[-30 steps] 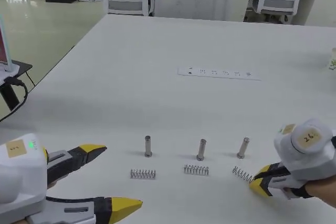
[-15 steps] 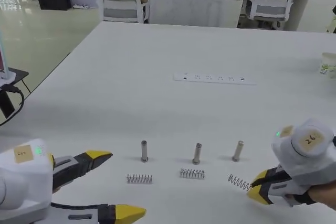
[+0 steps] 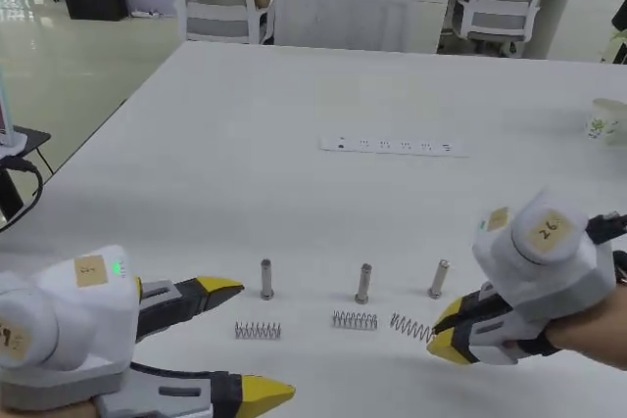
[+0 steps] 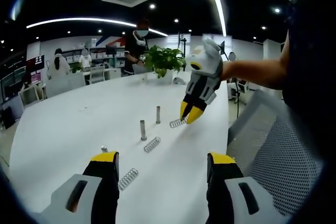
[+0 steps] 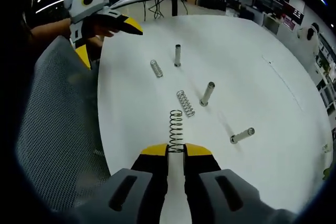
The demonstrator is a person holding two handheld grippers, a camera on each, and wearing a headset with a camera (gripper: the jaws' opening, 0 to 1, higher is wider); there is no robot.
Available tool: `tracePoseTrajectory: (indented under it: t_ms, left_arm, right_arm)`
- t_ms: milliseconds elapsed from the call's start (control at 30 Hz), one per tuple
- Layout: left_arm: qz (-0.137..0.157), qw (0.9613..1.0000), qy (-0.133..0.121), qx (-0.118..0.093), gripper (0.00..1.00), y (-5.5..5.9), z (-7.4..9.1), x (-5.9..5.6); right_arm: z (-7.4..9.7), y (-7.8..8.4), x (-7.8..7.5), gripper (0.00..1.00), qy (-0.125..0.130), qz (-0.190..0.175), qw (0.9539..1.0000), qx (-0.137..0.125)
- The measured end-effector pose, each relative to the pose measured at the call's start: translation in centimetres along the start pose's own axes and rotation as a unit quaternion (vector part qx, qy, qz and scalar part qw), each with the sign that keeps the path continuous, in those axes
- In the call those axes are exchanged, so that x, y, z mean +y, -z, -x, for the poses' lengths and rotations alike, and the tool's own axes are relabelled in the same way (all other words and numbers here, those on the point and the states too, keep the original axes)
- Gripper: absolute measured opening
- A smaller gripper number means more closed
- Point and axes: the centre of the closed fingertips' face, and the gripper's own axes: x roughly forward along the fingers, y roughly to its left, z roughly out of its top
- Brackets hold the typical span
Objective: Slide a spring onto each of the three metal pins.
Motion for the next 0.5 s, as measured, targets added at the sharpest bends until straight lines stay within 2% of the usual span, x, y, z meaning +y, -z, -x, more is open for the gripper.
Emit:
tracePoseTrajectory:
  t_ms: [333, 500]
  left_arm:
    - [-0.022, 0.9994, 0.028, 0.006, 0.59, -0.7, -1.3, -0.3]
    - [-0.043, 0.9980, 0.044, 0.010, 0.56, -1.1, -1.6, -0.5]
  right_arm:
    - [0.4, -2.7, 1.3, 0.08, -0.020, 0.046, 0.9987, -0.002]
    - [0.5, -3.8, 2.0, 0.08, -0.027, 0.068, 0.9973, -0.003]
